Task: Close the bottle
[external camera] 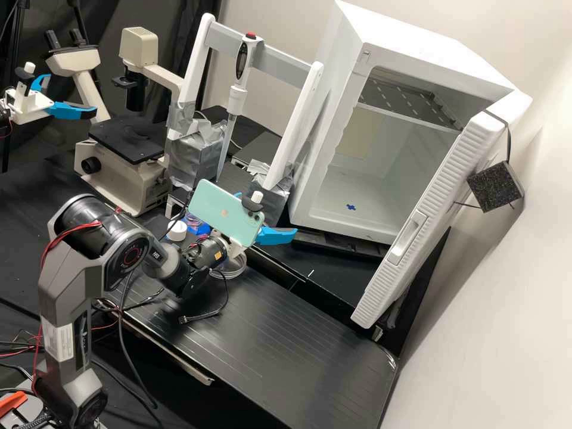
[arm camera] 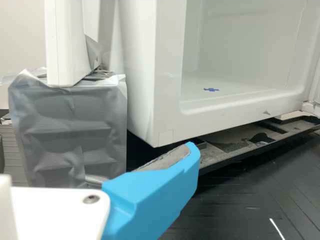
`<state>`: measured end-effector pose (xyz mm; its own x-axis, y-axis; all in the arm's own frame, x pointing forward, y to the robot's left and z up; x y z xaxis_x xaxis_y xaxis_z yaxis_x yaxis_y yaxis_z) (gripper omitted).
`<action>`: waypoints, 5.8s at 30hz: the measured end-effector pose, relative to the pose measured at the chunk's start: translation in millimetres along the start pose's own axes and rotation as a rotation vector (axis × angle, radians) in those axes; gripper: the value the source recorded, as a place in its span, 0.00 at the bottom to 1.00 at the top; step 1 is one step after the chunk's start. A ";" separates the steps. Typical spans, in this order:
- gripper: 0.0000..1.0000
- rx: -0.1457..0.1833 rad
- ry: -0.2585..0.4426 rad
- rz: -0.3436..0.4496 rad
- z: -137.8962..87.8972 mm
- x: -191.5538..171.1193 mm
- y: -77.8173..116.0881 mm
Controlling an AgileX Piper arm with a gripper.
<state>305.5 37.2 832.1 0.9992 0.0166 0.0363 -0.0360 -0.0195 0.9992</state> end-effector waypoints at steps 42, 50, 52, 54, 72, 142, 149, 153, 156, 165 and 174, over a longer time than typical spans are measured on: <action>1.00 -0.138 0.315 -0.248 -26.6 -124.0 -67.5; 0.00 -0.140 0.266 -0.259 -17.4 -119.8 -69.1; 0.00 -0.139 0.270 -0.264 -17.3 -118.6 -69.2; 0.00 -0.128 0.265 -0.267 -16.7 -118.1 -69.6; 0.00 -0.118 0.286 -0.283 -18.9 -119.2 -70.5; 0.00 -0.033 0.376 -0.124 -38.4 -127.8 -37.1; 0.00 -0.024 0.394 -0.102 -49.3 -114.3 -36.9; 0.00 -0.040 0.375 -0.100 -51.6 -101.4 -41.6; 0.00 -0.053 0.362 -0.102 -51.6 -93.6 -45.1; 0.00 -0.058 0.293 -0.129 -42.2 -78.1 -57.3; 0.00 -0.075 0.266 -0.175 -37.2 -75.1 -73.0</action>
<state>232.4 74.6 757.2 0.9512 0.2737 -0.1425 0.1250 0.0801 0.9889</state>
